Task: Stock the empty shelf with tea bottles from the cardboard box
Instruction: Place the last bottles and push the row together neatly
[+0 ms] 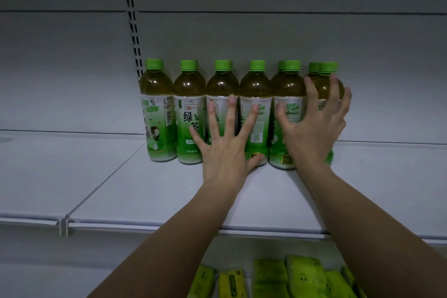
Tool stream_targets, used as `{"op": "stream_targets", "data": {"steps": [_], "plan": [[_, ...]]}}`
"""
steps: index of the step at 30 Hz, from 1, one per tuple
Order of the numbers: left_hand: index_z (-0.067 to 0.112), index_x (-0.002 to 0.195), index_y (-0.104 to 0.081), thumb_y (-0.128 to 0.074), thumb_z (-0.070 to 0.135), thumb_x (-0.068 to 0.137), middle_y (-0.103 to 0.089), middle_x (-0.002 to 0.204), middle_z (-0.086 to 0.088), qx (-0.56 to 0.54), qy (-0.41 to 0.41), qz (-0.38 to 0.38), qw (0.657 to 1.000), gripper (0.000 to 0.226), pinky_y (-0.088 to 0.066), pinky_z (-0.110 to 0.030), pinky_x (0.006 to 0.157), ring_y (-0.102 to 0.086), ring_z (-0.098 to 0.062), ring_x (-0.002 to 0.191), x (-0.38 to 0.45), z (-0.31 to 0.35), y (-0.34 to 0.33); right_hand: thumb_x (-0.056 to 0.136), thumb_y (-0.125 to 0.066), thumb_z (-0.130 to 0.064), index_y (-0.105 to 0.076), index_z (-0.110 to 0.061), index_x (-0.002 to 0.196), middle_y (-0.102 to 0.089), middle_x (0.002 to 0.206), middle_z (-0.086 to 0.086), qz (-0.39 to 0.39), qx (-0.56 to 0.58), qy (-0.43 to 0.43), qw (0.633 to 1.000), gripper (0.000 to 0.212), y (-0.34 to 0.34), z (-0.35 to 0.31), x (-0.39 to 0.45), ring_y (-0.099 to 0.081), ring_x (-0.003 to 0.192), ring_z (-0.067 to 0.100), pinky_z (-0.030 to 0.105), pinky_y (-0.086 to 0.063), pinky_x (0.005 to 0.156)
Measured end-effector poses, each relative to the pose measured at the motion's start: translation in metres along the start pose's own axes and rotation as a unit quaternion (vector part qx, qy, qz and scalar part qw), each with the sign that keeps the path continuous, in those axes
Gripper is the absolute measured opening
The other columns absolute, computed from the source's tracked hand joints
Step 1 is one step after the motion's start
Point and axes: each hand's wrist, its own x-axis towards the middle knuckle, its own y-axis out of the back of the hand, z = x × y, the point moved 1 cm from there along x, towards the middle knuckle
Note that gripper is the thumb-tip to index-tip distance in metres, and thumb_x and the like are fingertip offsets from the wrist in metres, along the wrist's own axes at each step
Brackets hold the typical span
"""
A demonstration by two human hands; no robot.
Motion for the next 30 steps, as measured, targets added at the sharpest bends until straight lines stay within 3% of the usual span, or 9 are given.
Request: {"op": "stream_targets", "data": {"steps": [4, 8, 13, 17, 24, 30], "plan": [[0.047, 0.145, 0.021, -0.055, 0.076, 0.07, 0.041, 0.15, 0.006, 0.005, 0.002, 0.007, 1.0, 0.11, 0.002, -0.076, 0.101, 0.027, -0.035, 0.142, -0.001, -0.001, 0.002, 0.081, -0.048, -0.069, -0.028, -0.037, 0.145, -0.013, 0.161, 0.001, -0.028, 0.039, -0.001, 0.999, 0.074, 0.011, -0.002, -0.001, -0.005, 0.149, 0.033, 0.061, -0.029, 0.11], [0.047, 0.144, 0.02, -0.055, 0.076, 0.069, 0.039, 0.151, 0.006, 0.006, 0.002, 0.0, 1.0, 0.11, -0.001, -0.077, 0.102, 0.026, -0.035, 0.143, -0.001, -0.001, 0.003, 0.072, -0.067, -0.063, -0.009, -0.041, 0.15, 0.003, 0.163, 0.001, -0.072, 0.057, 0.002, 0.996, 0.1, 0.027, 0.006, -0.008, 0.001, 0.15, 0.033, 0.062, -0.022, 0.114], [0.047, 0.144, 0.023, -0.054, 0.076, 0.07, 0.044, 0.148, 0.007, 0.003, 0.007, -0.009, 1.0, 0.11, -0.004, -0.077, 0.104, 0.027, -0.033, 0.143, -0.002, 0.0, 0.005, 0.064, -0.084, -0.047, 0.006, -0.05, 0.148, 0.018, 0.161, -0.003, -0.166, 0.105, -0.046, 0.979, 0.122, 0.037, 0.018, -0.029, 0.001, 0.151, 0.029, 0.059, -0.028, 0.114], [0.047, 0.143, 0.024, -0.054, 0.077, 0.069, 0.046, 0.146, 0.008, -0.001, 0.008, -0.011, 1.0, 0.112, -0.002, -0.076, 0.104, 0.028, -0.033, 0.142, -0.002, 0.001, 0.005, 0.065, -0.086, -0.039, 0.0, -0.046, 0.151, 0.021, 0.161, 0.0, -0.193, 0.083, -0.023, 0.977, 0.122, 0.035, 0.023, -0.034, 0.003, 0.151, 0.028, 0.055, -0.026, 0.116], [0.046, 0.144, 0.023, -0.054, 0.077, 0.068, 0.042, 0.149, 0.007, 0.008, 0.008, -0.014, 1.0, 0.113, 0.001, -0.074, 0.103, 0.027, -0.034, 0.143, -0.002, 0.001, 0.006, 0.065, -0.085, -0.041, -0.001, -0.046, 0.15, 0.021, 0.16, -0.001, -0.18, 0.046, -0.029, 0.982, 0.12, 0.025, 0.022, -0.034, -0.002, 0.149, 0.033, 0.058, -0.027, 0.113], [0.047, 0.144, 0.023, -0.043, 0.066, 0.085, 0.029, 0.156, 0.011, -0.011, 0.001, -0.095, 0.995, 0.09, -0.007, -0.071, 0.11, 0.027, -0.03, 0.143, -0.015, 0.0, 0.027, 0.069, -0.082, -0.043, -0.001, -0.047, 0.149, 0.017, 0.161, 0.0, -0.233, 0.051, -0.036, 0.97, 0.113, 0.046, 0.02, -0.036, -0.007, 0.148, 0.036, 0.06, -0.03, 0.112]]}}
